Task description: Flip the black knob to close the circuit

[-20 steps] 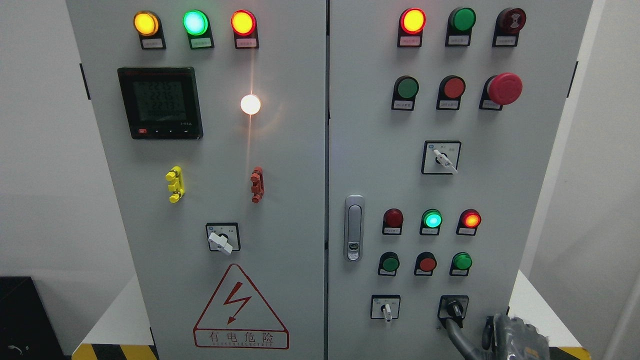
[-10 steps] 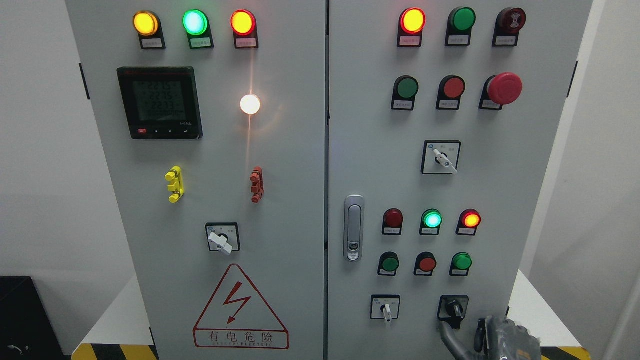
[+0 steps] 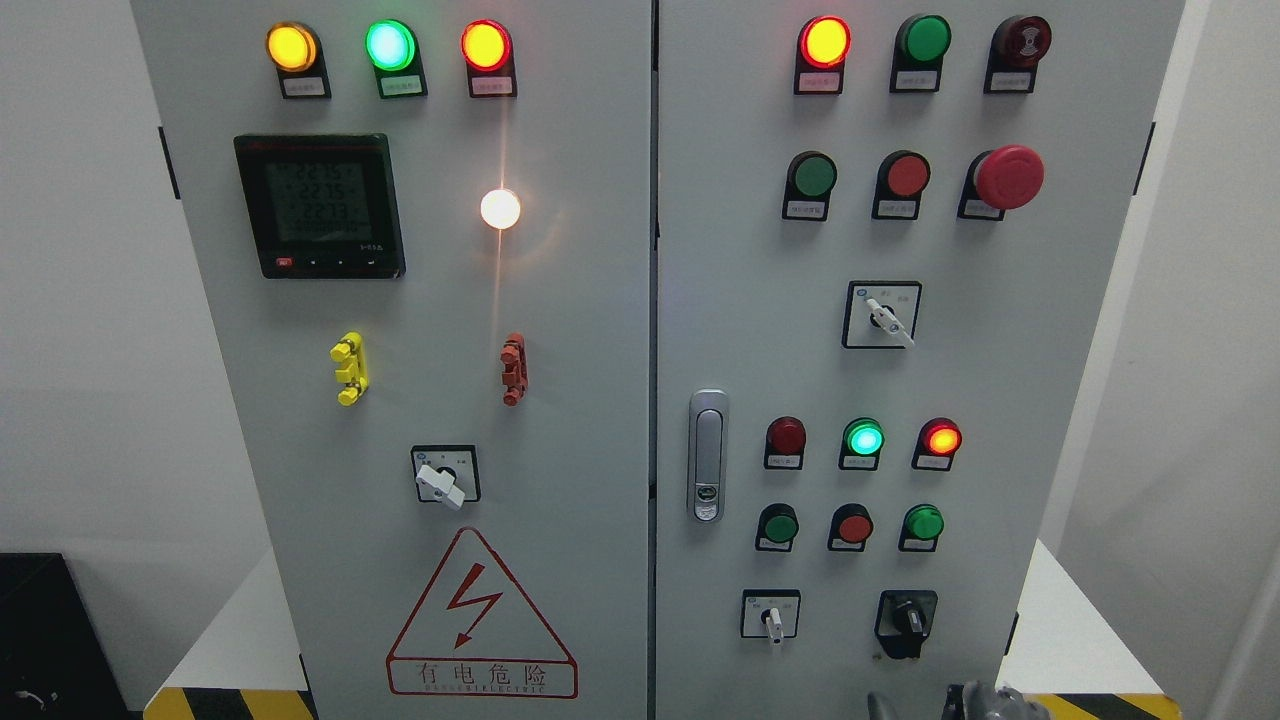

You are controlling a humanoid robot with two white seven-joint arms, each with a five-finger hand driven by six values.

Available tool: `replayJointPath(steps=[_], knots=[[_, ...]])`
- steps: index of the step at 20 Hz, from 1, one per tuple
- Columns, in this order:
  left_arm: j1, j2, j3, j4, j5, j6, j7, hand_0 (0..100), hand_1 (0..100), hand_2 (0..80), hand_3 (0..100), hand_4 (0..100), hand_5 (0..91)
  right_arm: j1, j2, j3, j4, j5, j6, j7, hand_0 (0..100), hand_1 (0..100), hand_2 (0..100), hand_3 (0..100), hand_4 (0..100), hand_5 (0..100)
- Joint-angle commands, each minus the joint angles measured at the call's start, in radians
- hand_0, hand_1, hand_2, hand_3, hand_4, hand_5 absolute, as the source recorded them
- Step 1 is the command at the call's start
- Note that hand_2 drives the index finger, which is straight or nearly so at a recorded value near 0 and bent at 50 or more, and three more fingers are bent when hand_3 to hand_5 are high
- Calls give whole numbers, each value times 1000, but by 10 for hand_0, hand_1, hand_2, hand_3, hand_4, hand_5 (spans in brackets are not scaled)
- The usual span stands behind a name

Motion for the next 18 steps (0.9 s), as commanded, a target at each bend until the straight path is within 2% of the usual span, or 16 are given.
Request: replayJointPath(steps=[1, 3, 5, 6, 8, 9, 12, 13, 14, 15, 16, 17, 18], knots=[[0, 0, 1, 1, 0, -1, -1, 120, 556, 0, 0, 0, 0, 153, 73, 57, -216, -150, 1, -34, 0, 42, 809, 1000, 938, 976], [0, 0, 1, 1, 0, -1, -1, 120, 556, 0, 0, 0, 0, 193, 78, 60, -245, -245, -4, -61, 0, 46, 764, 1000, 916, 934], [0, 0, -1, 0, 0, -1, -1, 120, 556, 0, 0, 0, 0, 216, 78, 62, -257, -352, -16, -89, 0, 55, 681, 937, 866, 829], [0, 0, 1, 1, 0, -1, -1, 120, 556, 0, 0, 0, 0, 228, 76, 60, -262, -389, -36, -112, 0, 58, 645, 882, 839, 787], [0, 0, 1, 0, 0, -1, -1, 120, 556, 0, 0, 0, 0, 250, 75, 51, -262, -443, -122, -141, 0, 70, 549, 796, 749, 717], [0, 0, -1, 1, 0, -1, -1, 120, 556, 0, 0, 0, 0, 261, 75, 46, -262, -483, -162, -146, 0, 71, 494, 715, 701, 665], [0, 0, 1, 1, 0, -1, -1, 120, 556, 0, 0, 0, 0, 282, 73, 42, -262, -642, -235, -146, 0, 72, 290, 419, 441, 468], [0, 0, 1, 0, 0, -1, -1, 120, 556, 0, 0, 0, 0, 291, 73, 42, -262, -694, -254, -146, 0, 69, 239, 349, 362, 378], [0, 0, 1, 0, 0, -1, -1, 120, 556, 0, 0, 0, 0, 298, 73, 40, -262, -746, -280, -144, 0, 67, 217, 325, 330, 324], [0, 0, 1, 1, 0, -1, -1, 120, 556, 0, 0, 0, 0, 304, 72, 42, -262, -803, -303, -141, 0, 65, 145, 265, 246, 224], [0, 0, -1, 1, 0, -1, -1, 120, 556, 0, 0, 0, 0, 310, 72, 40, -262, -855, -324, -140, 0, 64, 123, 242, 217, 198], [0, 0, 1, 0, 0, -1, -1, 120, 556, 0, 0, 0, 0, 314, 72, 40, -262, -906, -341, -135, 0, 51, 63, 169, 126, 105], [0, 0, 1, 0, 1, -1, -1, 120, 556, 0, 0, 0, 0, 322, 72, 42, -262, -946, -360, -129, 0, 36, 44, 145, 110, 80]])
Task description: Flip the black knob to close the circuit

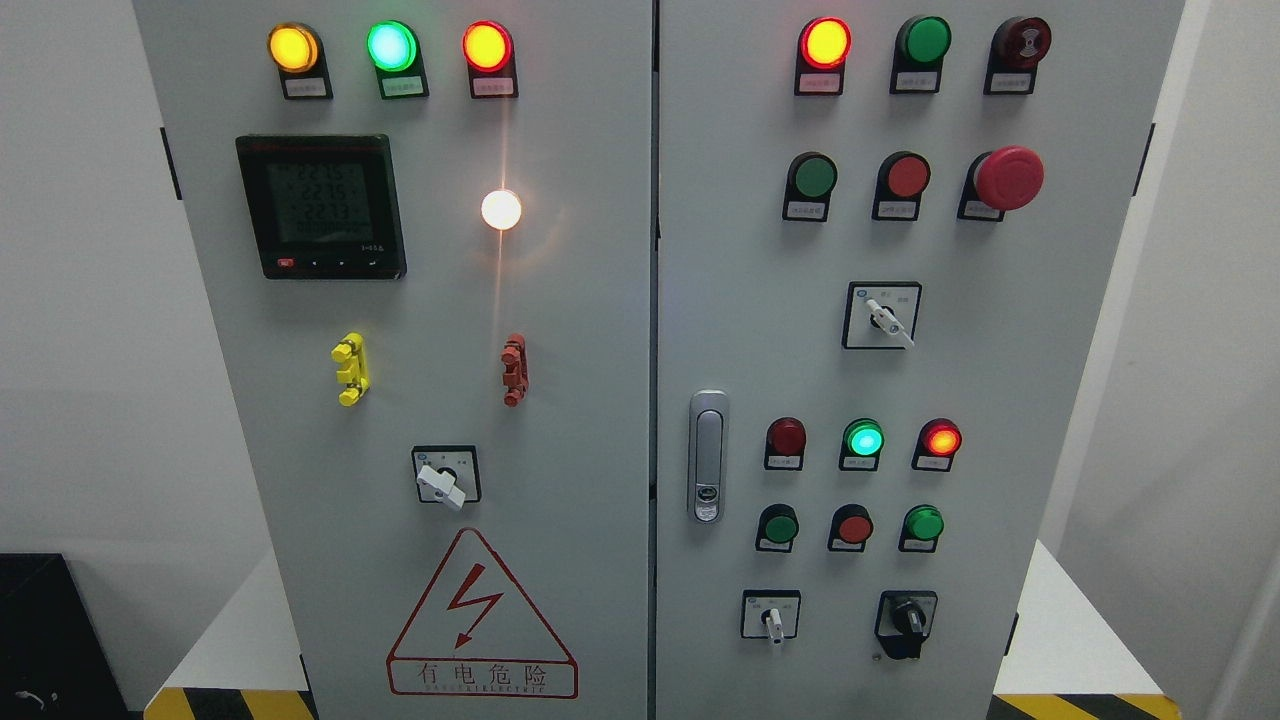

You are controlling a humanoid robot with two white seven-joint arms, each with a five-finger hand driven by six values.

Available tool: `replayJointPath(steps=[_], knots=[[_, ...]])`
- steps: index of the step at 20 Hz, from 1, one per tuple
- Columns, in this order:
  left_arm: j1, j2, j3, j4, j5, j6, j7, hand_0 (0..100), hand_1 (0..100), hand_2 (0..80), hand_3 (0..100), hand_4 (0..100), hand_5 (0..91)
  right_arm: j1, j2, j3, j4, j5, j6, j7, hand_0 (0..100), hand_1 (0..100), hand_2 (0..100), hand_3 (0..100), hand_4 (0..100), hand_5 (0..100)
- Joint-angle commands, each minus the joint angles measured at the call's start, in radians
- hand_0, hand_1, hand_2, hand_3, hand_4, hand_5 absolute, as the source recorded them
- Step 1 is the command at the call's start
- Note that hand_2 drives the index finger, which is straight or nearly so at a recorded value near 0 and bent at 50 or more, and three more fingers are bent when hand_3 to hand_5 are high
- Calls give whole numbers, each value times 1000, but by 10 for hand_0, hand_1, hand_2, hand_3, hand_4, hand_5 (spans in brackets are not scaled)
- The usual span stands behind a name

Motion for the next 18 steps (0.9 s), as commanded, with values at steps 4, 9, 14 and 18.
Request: replayJointPath(steps=[4, 9, 14, 18], knots=[[0, 0, 0, -1, 0, -1, 1, 120, 556, 0, 0, 0, 0, 69, 13, 5, -48, -304, -105, 43, 0, 0, 0, 56, 0, 0], [0, 0, -1, -1, 0, -1, -1, 120, 556, 0, 0, 0, 0, 78, 11, 5, -56, -308, -130, 64, 0, 0, 0, 0, 0, 0], [0, 0, 0, -1, 0, -1, -1, 120, 556, 0, 0, 0, 0, 87, 11, 5, -55, -313, -130, 81, 0, 0, 0, 0, 0, 0], [0, 0, 0, -1, 0, -1, -1, 120, 556, 0, 0, 0, 0, 87, 11, 4, -56, -344, -133, 84, 0, 0, 0, 0, 0, 0]])
